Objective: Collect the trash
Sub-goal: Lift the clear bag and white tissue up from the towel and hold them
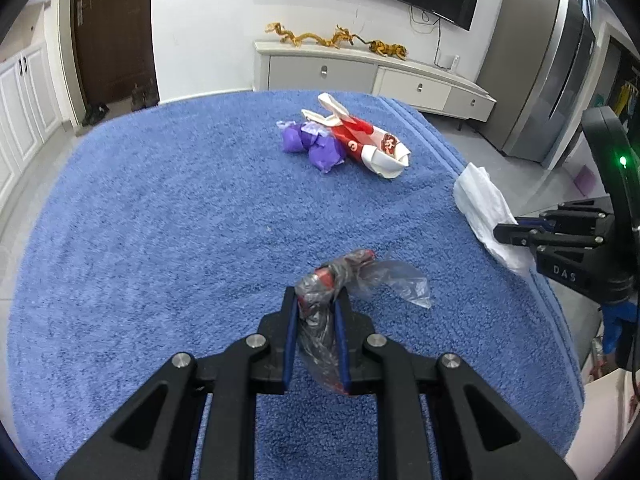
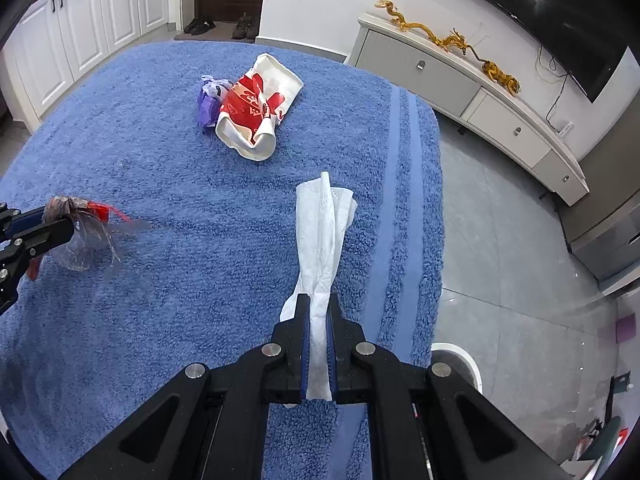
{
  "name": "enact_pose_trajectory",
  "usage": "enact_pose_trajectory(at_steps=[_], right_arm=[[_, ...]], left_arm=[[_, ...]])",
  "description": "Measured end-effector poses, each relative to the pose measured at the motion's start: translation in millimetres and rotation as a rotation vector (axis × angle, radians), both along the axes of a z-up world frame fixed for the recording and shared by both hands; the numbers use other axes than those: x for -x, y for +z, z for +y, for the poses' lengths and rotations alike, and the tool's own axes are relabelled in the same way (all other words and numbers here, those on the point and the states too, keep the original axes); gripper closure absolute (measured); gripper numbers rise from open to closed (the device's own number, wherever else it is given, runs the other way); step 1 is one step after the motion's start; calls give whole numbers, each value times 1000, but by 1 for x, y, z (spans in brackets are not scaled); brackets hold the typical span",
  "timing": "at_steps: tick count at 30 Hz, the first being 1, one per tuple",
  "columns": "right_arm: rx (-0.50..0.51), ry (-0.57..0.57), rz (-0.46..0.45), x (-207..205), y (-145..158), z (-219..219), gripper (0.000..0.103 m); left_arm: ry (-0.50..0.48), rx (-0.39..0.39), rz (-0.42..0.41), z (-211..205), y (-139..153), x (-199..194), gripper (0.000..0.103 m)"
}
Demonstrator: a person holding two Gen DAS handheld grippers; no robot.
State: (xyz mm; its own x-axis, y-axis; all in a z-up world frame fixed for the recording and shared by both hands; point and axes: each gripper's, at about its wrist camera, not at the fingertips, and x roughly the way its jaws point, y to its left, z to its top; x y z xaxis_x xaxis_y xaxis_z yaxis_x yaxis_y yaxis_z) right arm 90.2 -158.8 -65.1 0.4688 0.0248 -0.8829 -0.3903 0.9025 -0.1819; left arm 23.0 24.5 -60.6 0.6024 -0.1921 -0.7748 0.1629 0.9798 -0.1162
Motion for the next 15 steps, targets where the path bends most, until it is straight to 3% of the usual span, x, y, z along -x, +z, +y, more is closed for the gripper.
enact_pose_trajectory(at_steps=[15], right_arm=[[-6,-6,11,1,-3,-6,96]], left_arm=[[-11,-57,-54,-9,4,9,87]])
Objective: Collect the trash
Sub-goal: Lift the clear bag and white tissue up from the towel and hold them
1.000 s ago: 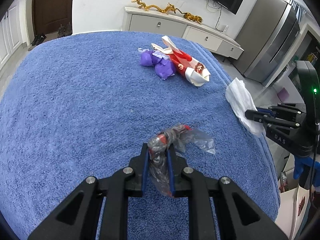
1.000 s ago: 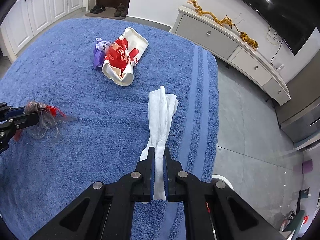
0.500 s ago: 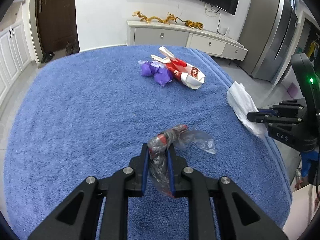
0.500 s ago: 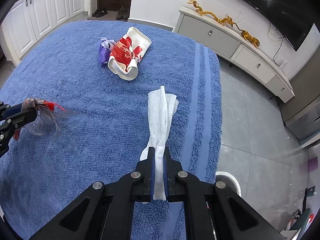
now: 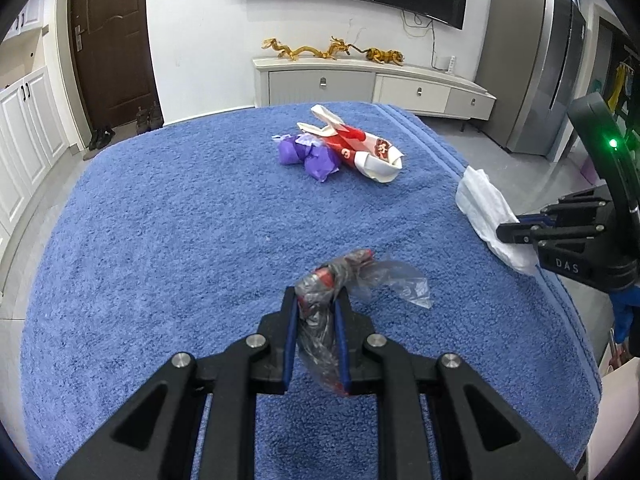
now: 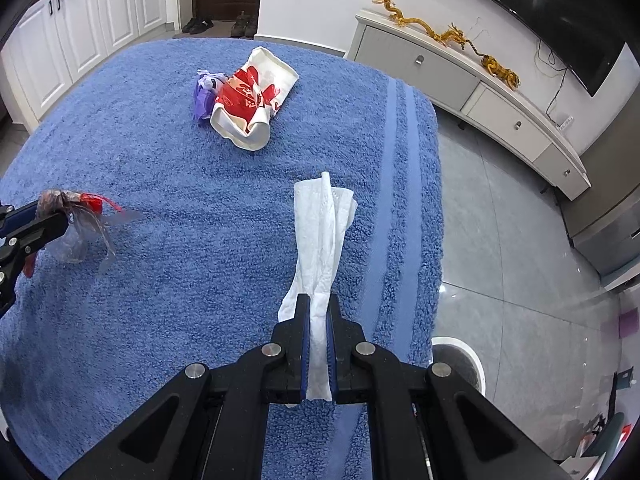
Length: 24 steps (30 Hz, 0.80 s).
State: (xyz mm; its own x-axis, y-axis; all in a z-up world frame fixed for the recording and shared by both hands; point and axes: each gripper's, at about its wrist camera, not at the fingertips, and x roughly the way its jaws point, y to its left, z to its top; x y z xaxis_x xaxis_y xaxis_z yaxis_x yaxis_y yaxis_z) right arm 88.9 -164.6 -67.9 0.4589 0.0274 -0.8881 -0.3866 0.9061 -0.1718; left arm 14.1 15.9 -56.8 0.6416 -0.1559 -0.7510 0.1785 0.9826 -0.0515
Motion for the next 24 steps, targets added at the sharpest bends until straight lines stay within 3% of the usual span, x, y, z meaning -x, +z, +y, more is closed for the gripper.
enact_pose_trajectory(at_steps=[24], right_arm=[[-18,8,-15,-5,6,-7,96]], left_arm=[[-28,8,25,-18,-1,-16,87]])
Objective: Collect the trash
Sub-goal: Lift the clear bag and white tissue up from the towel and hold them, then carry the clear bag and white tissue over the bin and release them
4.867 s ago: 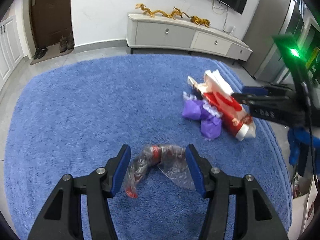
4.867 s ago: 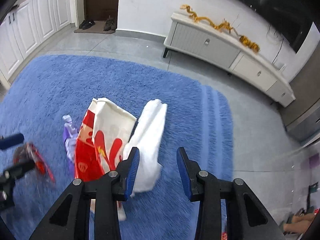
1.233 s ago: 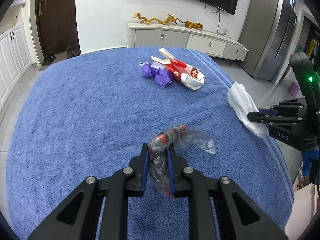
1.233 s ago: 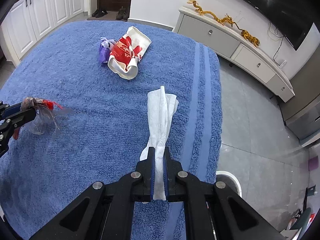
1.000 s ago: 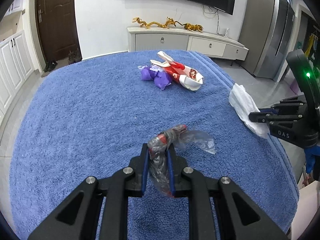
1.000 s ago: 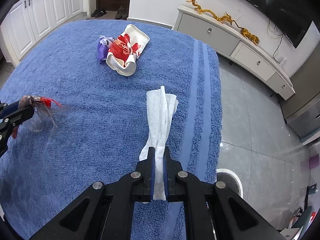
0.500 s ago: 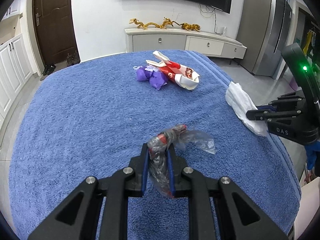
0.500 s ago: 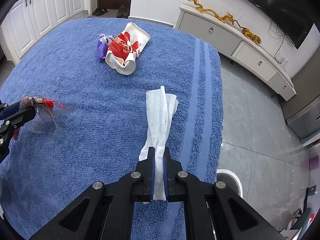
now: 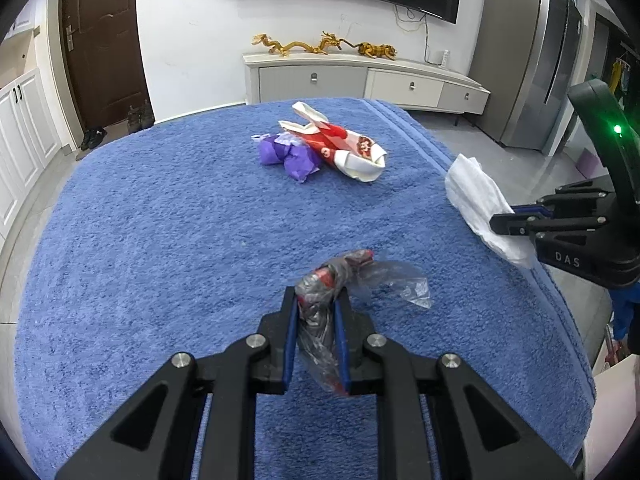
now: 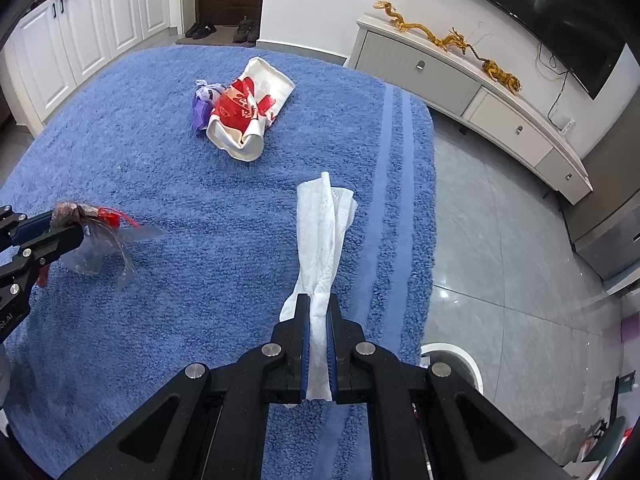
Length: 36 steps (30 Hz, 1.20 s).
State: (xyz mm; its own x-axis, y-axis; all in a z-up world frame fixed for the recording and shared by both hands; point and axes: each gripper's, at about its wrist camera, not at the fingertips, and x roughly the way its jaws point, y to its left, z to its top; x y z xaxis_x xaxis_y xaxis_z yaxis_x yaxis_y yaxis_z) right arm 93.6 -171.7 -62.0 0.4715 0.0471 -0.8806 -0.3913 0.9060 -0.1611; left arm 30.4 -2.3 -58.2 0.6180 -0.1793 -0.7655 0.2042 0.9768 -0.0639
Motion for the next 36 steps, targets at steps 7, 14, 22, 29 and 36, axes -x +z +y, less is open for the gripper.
enact_pose_trajectory(at_steps=[7,14,22,29,36], right_arm=[[-30,-9,-4,4,0,-6,96],[-54,-19,-5,6,0,-8,96],[-77,-16,-13,8,1,-7,96],[-92,-11,-10,6,-1,-10,96],[-111,-6,-17,6,0,-12,96]], left_arm=[[-21,12,14,-9,-1,0,87],[-36,17,16,-16,0,-1,87],[-52,-8,33,-28,-4,-5,87],[-38,-18,43,-29,-4,-9,87],[-29,-33,50,-30,-4,-11,87]])
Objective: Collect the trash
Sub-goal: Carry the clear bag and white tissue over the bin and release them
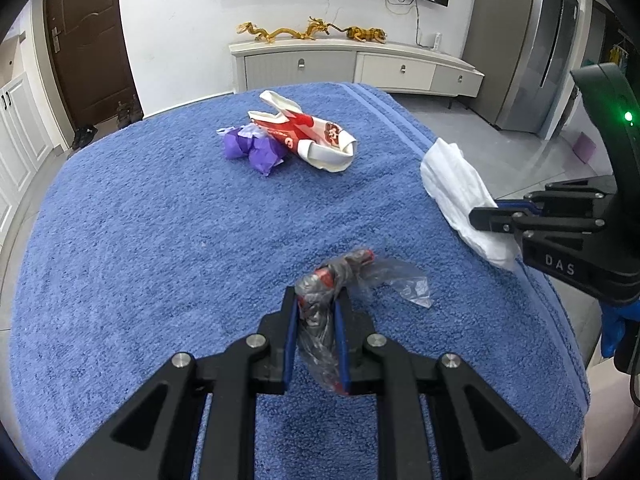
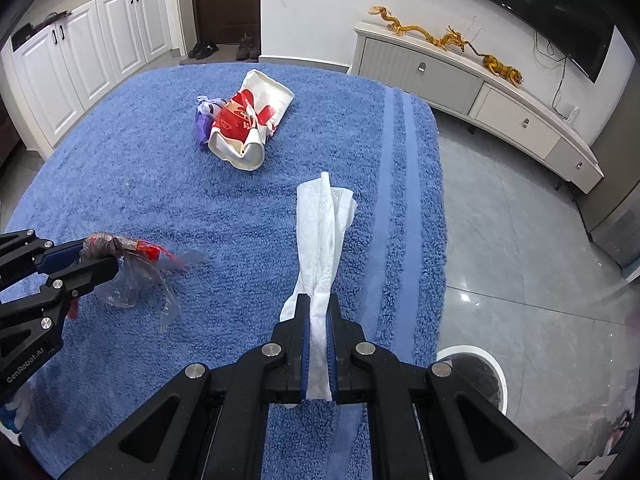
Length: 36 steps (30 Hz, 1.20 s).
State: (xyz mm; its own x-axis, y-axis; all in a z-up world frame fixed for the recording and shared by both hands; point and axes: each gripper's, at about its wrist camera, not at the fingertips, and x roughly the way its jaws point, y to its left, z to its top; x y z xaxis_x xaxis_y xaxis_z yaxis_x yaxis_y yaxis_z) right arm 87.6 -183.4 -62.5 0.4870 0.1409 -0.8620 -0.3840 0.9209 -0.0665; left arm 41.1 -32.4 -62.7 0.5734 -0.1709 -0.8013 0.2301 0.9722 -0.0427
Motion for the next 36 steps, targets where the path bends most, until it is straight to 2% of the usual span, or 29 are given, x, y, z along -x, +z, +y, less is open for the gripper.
enact_pose_trajectory(at_steps=[9,15,19,22,25,30,34,36], right_arm=[[-56,-22,-40,7,13,-20,96],[-82,-111,-98,25,35,-79,96],[-69,-227,-104,42,36,-144,96],[-67,-330,-69,57,20,-197,96],[-83,-417,-6,68,-11,-246,96],[-166,-513,77,73,-61,-292,96],[-221,-562,130,71,-100,-311,95],[-242,-579,143,68,-112,-317,95]], left_arm=[[-28,-22,-21,-23,19,0,87],[-142,-15,-53,-85,47,-5,87],[-251,-2,-24,-153,50,-13,87],[-324,1,40,-203,38,-22,87],[-378,-3,121,-250,18,-31,87],[-421,-2,262,-316,-25,-47,84],[-425,-16,346,-342,-54,-57,83],[-422,0,383,-349,-65,-63,74]])
